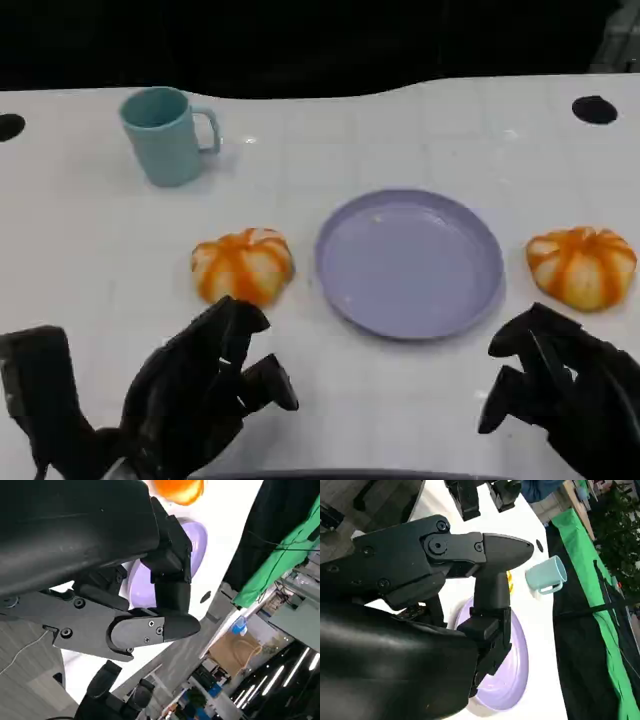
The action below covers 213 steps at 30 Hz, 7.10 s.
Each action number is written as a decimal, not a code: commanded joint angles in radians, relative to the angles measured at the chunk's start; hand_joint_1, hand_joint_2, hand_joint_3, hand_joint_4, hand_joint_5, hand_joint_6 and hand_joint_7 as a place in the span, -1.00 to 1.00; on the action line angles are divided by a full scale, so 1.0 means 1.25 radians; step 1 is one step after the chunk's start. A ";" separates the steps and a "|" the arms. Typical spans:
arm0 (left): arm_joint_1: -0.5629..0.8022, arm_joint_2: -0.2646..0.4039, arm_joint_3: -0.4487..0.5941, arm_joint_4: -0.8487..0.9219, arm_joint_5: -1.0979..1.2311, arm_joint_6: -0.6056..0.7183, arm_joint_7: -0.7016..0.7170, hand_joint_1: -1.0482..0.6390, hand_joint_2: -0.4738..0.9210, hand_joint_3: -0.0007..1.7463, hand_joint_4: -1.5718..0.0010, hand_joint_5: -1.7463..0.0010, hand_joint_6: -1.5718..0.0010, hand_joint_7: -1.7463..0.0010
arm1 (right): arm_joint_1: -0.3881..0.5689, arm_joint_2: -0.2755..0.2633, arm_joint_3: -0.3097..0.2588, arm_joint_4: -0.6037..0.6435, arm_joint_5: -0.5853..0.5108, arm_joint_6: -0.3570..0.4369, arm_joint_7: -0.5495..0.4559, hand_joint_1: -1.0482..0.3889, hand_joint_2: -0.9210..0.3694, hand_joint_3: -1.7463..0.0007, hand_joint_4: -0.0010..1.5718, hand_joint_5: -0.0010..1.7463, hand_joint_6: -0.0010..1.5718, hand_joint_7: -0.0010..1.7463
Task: Grasp the bread from the table and place it into the plate.
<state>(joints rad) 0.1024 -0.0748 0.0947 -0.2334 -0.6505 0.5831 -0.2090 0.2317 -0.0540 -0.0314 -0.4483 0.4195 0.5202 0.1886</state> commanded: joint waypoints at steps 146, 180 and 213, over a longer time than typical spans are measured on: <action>-0.865 0.094 -0.394 1.087 0.978 -0.532 0.414 0.00 0.97 -0.68 -0.08 -1.00 -0.28 0.45 | -0.008 -0.009 -0.013 0.009 0.005 -0.007 0.008 -0.15 -1.00 0.53 -0.20 1.00 -0.39 0.84; -0.932 -0.074 -0.474 1.158 1.011 -0.542 0.325 -0.13 1.00 -0.87 0.04 -0.99 -0.04 0.54 | 0.006 -0.003 -0.002 -0.011 0.001 -0.009 0.001 -0.16 -1.00 0.53 -0.23 1.00 -0.41 0.85; -0.962 0.015 -0.422 1.089 0.915 -0.568 -0.030 -0.78 1.00 -0.52 0.94 0.86 0.77 0.96 | -0.003 -0.004 -0.001 0.002 -0.001 -0.017 0.003 -0.15 -1.00 0.51 -0.22 1.00 -0.41 0.87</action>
<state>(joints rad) -1.0823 -0.0878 -0.4781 1.1666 0.5457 -0.1024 -0.1978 0.2327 -0.0513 -0.0255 -0.4462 0.4171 0.5127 0.1908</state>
